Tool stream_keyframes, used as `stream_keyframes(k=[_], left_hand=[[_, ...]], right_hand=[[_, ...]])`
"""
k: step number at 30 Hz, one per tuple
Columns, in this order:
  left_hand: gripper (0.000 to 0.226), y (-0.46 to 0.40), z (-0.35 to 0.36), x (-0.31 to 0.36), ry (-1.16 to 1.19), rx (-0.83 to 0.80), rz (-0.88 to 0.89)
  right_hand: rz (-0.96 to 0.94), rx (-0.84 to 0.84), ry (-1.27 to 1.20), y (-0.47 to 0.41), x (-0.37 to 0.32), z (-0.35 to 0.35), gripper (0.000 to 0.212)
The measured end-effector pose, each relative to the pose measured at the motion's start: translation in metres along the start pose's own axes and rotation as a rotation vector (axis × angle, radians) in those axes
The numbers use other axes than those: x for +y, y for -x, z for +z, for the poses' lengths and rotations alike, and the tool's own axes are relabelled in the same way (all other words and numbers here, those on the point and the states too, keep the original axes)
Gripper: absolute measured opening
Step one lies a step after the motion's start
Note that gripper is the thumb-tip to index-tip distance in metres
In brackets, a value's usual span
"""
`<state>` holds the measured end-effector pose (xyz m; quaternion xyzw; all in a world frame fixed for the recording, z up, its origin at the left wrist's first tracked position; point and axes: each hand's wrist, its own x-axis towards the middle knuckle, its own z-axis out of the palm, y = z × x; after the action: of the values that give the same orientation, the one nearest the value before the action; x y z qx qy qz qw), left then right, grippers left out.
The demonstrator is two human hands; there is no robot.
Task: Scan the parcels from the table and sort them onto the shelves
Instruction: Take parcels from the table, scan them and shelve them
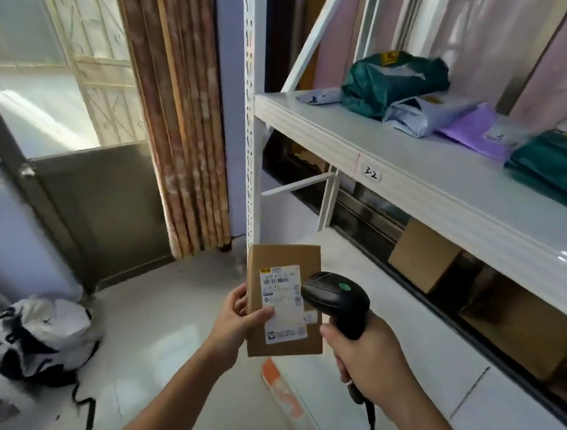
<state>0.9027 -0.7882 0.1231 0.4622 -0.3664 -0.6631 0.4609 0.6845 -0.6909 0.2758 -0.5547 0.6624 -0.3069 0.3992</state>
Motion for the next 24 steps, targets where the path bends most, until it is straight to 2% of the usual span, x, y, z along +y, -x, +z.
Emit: stream_keyframes(k=[1, 5, 10, 18, 24], left_hand=[[0.11, -0.019, -0.005, 0.003, -0.011, -0.035, -0.029], [0.103, -0.094, -0.013, 0.011, -0.024, -0.15, -0.136], [0.105, -0.186, 0.006, 0.01, -0.086, -0.268, -0.224], [0.082, -0.301, 0.033, 0.0, -0.158, -0.435, -0.335], [0.091, -0.38, 0.03, -0.005, -0.26, -0.511, -0.39]], right_hand=[[0.03, 0.032, -0.013, -0.011, -0.003, 0.005, 0.012], [0.151, 0.128, -0.057, -0.053, -0.005, 0.016, 0.011], [0.266, 0.218, -0.098, -0.106, 0.006, 0.016, 0.013], [0.341, 0.405, -0.094, -0.176, 0.023, 0.024, 0.017], [0.42, 0.487, -0.111, -0.22, 0.023, 0.043, 0.016]])
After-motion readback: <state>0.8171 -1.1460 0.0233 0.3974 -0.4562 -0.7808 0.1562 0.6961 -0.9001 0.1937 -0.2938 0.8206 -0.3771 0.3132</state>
